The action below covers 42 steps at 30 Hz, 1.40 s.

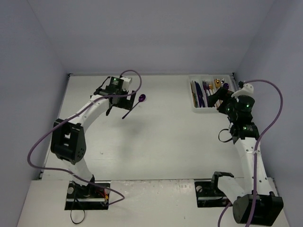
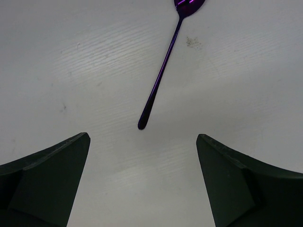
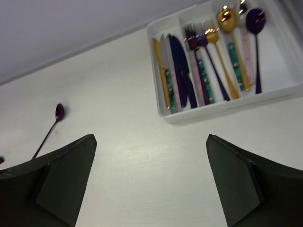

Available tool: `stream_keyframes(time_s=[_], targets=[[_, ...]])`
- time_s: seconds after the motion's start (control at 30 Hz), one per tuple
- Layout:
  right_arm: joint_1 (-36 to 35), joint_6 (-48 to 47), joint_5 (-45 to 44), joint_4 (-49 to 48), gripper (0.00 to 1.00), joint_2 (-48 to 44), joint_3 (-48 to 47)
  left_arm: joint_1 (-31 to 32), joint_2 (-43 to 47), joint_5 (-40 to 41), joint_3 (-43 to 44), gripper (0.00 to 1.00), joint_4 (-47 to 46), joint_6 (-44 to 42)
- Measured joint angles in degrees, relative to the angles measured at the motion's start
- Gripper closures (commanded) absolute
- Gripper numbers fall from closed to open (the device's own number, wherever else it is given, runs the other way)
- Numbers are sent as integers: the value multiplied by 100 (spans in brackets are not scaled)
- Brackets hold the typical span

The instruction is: Sort the eating utensils into containers

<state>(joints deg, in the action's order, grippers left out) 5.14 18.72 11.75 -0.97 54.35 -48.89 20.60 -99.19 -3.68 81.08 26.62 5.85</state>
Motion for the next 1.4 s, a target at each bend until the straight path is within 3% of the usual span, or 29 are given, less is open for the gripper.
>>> stream_keyframes(time_s=[0.37, 0.7, 1.0, 1.17, 1.2, 1.27, 1.4], targets=[[-589, 57, 283, 111, 0, -588, 598, 50, -1820, -504, 1584, 13, 330, -854], [-840, -31, 527, 108, 0, -722, 883, 418, -2923, -720, 2254, 33, 317, -912], [-867, -101, 527, 116, 0, -873, 917, 450, -3139, -628, 2537, 48, 299, -928], [-869, -121, 527, 115, 0, -873, 946, 450, -3213, -643, 2633, 64, 289, -891], [-873, -121, 527, 119, 0, -873, 954, 450, -3227, -654, 2651, 80, 279, -881], [-885, -121, 527, 119, 0, -871, 967, 452, -3246, -655, 2674, 96, 258, -868], [-907, -142, 532, 116, 0, -835, 973, 452, -3322, -661, 2781, 100, 252, -833]])
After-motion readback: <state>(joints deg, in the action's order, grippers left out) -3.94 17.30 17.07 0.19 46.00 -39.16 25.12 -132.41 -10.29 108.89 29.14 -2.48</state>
